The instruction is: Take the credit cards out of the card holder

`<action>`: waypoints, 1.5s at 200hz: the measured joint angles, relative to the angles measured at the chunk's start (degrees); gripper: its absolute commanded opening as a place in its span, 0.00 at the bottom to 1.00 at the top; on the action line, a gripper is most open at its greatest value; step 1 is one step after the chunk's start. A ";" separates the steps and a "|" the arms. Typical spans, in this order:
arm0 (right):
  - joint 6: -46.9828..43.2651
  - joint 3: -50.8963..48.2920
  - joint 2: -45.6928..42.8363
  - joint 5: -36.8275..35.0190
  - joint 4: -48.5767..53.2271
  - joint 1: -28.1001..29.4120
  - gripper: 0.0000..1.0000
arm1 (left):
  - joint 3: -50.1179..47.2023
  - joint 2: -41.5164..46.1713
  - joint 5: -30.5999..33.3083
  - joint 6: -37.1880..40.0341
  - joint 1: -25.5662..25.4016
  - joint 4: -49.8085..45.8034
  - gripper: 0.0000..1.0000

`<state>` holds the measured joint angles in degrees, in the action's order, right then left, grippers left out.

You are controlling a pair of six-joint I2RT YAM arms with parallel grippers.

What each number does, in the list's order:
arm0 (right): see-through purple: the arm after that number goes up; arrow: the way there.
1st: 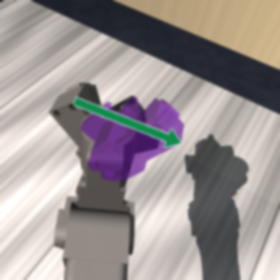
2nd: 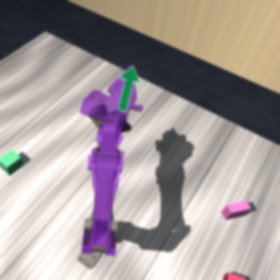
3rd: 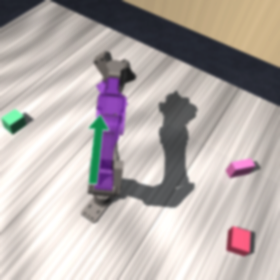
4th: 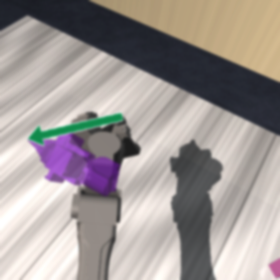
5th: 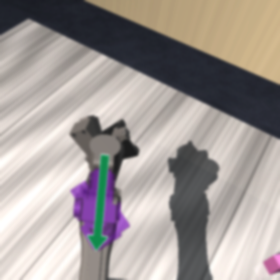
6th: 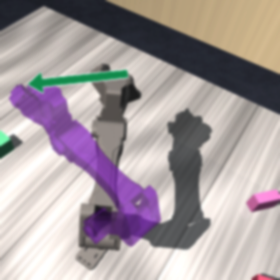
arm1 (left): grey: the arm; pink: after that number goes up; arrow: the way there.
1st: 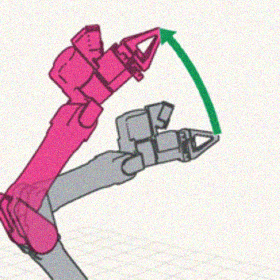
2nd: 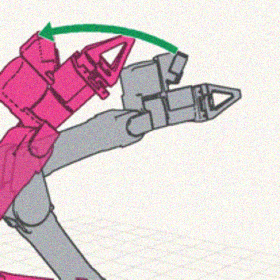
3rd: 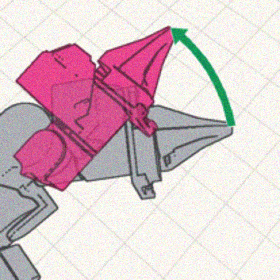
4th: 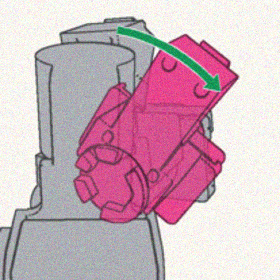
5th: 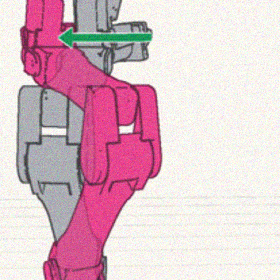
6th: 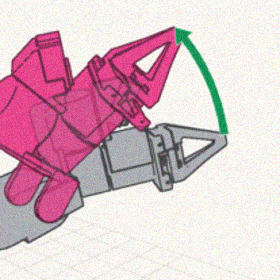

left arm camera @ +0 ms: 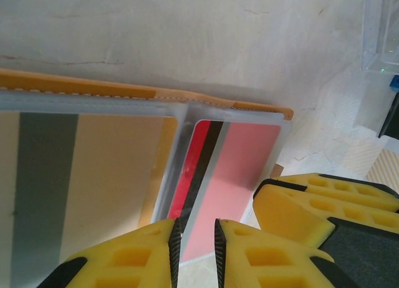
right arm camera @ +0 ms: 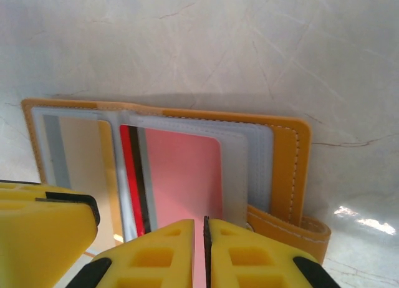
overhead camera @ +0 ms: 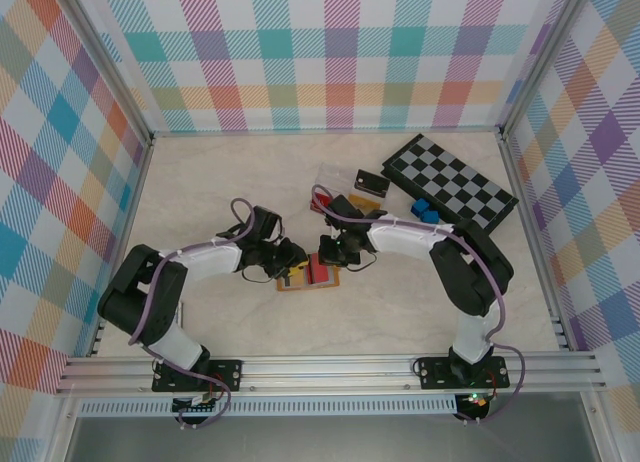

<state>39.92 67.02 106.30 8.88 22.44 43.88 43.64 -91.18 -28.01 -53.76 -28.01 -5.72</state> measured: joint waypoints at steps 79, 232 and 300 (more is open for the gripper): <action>0.42 1.27 2.32 -0.92 1.84 0.07 0.15 | 1.38 -2.89 -0.55 5.64 0.00 -0.39 0.22; 1.14 1.46 2.43 -1.31 2.25 0.07 0.14 | 1.46 -4.07 -1.66 16.41 0.00 -1.81 0.20; 1.27 1.51 2.75 -0.92 2.25 0.04 0.12 | 1.53 -5.11 -2.82 16.52 0.04 -0.90 0.17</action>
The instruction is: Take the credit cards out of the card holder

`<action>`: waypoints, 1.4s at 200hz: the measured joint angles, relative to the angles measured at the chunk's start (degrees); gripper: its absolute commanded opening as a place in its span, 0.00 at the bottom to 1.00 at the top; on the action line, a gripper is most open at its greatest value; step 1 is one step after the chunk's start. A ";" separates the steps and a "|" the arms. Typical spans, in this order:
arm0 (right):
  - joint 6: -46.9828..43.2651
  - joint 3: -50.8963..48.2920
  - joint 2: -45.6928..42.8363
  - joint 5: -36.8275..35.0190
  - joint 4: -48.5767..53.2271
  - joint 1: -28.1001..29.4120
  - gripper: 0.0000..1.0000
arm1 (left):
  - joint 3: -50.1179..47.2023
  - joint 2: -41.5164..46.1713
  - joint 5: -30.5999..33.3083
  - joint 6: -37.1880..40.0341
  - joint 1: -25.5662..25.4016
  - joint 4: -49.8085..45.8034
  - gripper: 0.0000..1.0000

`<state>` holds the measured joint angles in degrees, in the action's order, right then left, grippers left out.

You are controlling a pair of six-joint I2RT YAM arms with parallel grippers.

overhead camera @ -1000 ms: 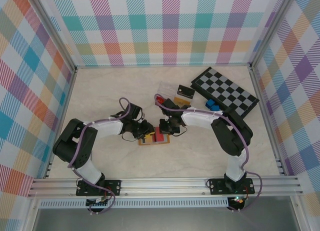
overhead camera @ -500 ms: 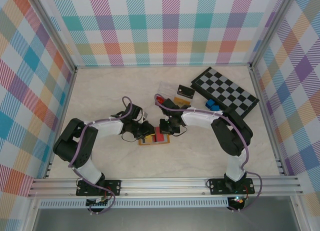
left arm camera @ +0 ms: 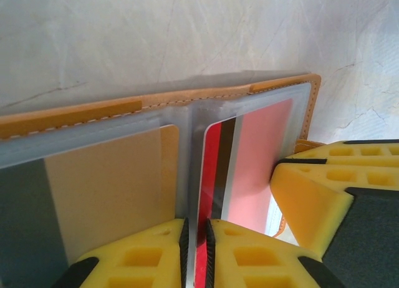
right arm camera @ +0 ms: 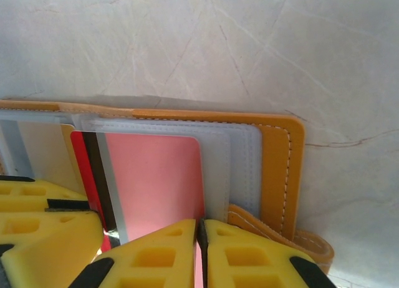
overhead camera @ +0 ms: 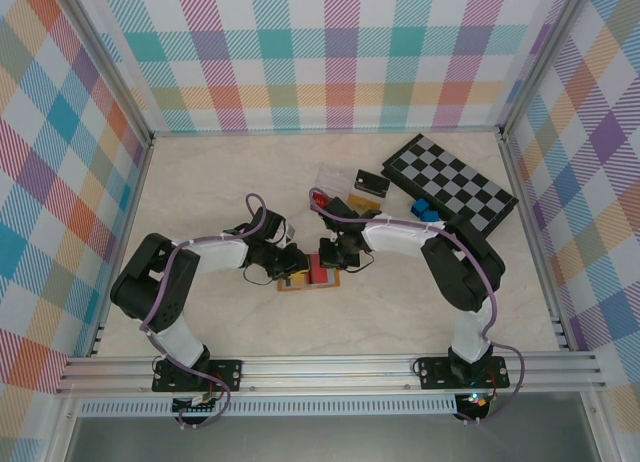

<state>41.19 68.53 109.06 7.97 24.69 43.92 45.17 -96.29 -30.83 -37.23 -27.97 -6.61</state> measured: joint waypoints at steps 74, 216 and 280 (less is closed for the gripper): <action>0.00 0.07 0.15 0.24 0.02 0.00 0.12 | 0.00 -0.72 -1.31 -0.13 0.07 1.18 0.12; 0.00 0.39 0.15 -1.57 0.87 0.17 0.12 | 0.00 2.10 -1.07 1.09 1.11 -1.97 0.00; -0.02 0.70 0.15 -2.21 1.68 0.22 0.12 | 0.11 5.29 0.57 2.58 1.29 -7.54 0.00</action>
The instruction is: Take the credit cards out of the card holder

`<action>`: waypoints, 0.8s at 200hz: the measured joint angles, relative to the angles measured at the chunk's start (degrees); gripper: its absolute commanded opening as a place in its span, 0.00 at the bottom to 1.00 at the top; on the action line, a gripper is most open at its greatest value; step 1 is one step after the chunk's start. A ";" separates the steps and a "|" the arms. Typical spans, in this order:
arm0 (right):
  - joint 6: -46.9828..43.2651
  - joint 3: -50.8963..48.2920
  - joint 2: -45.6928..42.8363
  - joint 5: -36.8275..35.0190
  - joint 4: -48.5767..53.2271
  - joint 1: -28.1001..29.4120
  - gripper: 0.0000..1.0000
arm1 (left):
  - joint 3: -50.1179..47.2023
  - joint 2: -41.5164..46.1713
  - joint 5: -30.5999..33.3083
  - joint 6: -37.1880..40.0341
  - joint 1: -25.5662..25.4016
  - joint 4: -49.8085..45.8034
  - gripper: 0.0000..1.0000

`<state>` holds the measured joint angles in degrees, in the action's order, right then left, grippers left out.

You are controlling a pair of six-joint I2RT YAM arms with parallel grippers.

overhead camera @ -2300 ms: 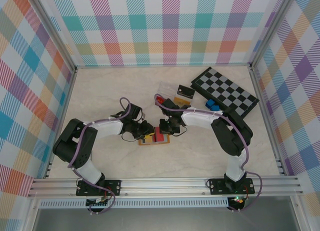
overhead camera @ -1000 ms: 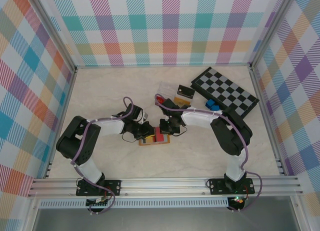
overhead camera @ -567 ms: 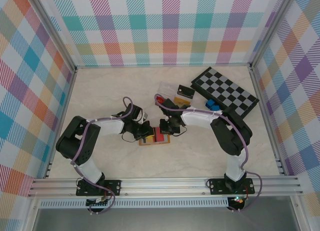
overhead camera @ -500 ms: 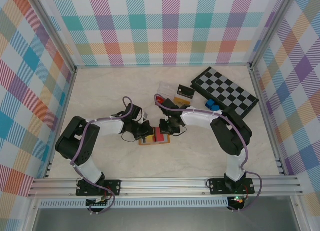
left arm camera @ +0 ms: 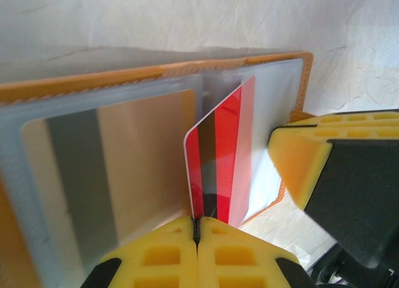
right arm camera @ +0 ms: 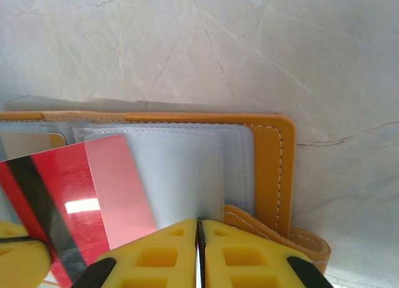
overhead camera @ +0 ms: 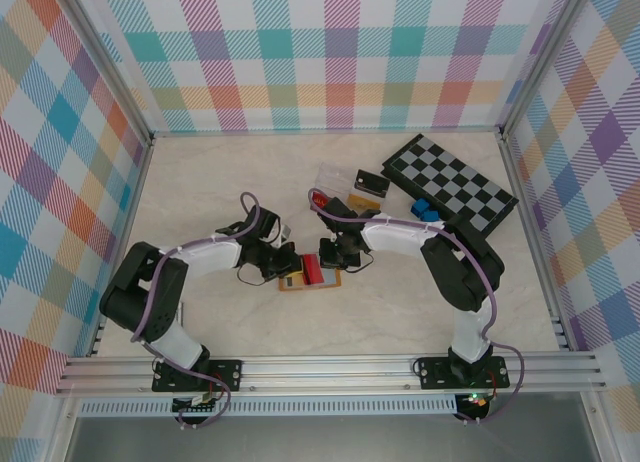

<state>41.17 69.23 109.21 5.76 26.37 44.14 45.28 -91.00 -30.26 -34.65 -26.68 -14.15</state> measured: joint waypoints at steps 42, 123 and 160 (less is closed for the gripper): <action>-0.17 0.09 -1.38 -1.14 1.27 -0.04 0.19 | 3.30 5.35 4.24 2.80 0.37 -8.44 0.00; -1.27 -7.91 -22.56 3.45 -6.99 -3.41 0.59 | 10.75 13.60 6.91 3.96 1.25 -13.79 0.00; 0.31 -13.70 -26.10 12.92 -15.54 -8.57 0.64 | 11.15 15.02 3.23 0.17 2.14 -9.11 0.00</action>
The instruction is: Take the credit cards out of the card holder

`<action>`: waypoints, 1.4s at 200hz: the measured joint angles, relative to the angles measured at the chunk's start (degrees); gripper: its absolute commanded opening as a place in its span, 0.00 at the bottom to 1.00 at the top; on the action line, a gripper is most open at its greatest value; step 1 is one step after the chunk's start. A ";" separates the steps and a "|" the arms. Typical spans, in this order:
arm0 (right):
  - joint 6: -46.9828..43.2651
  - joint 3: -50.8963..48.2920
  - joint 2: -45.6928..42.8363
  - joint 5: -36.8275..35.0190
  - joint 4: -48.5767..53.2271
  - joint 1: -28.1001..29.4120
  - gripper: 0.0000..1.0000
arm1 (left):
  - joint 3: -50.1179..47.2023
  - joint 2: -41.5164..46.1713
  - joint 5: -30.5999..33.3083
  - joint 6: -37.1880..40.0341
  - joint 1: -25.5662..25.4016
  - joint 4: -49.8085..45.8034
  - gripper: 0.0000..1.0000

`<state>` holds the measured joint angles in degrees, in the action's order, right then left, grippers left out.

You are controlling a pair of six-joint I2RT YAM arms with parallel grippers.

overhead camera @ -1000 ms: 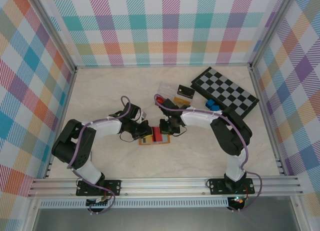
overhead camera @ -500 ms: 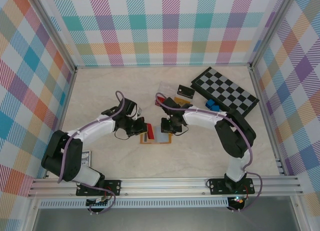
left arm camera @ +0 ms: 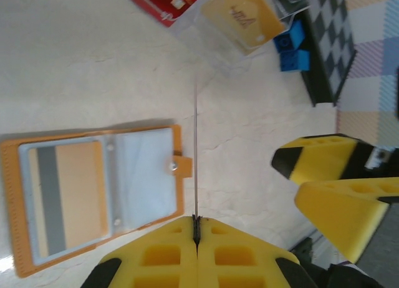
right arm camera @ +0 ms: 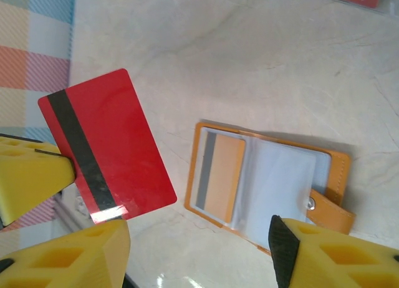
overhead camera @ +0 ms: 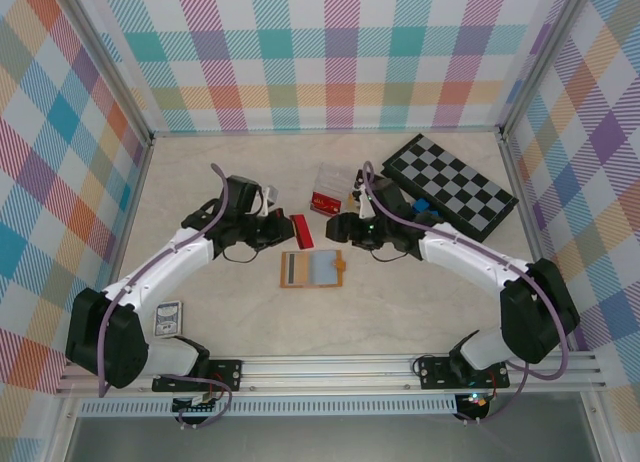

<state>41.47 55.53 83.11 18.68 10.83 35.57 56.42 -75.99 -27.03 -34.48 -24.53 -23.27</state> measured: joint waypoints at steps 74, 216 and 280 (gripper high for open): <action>13.66 -1.84 4.00 16.94 -20.11 -3.87 0.65 | -0.04 1.40 -9.22 -11.47 3.65 13.79 0.00; 24.02 -0.94 6.23 22.18 -33.44 -4.11 0.30 | -2.67 2.51 -14.10 -18.21 4.44 20.44 0.00; 20.92 -0.52 6.21 22.97 -33.14 -4.09 0.00 | -3.48 2.99 -13.27 -16.48 5.46 17.33 0.26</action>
<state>62.39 55.00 89.32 41.65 -22.31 31.48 52.95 -72.99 -40.29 -50.96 -19.07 -5.93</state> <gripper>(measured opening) 0.040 0.170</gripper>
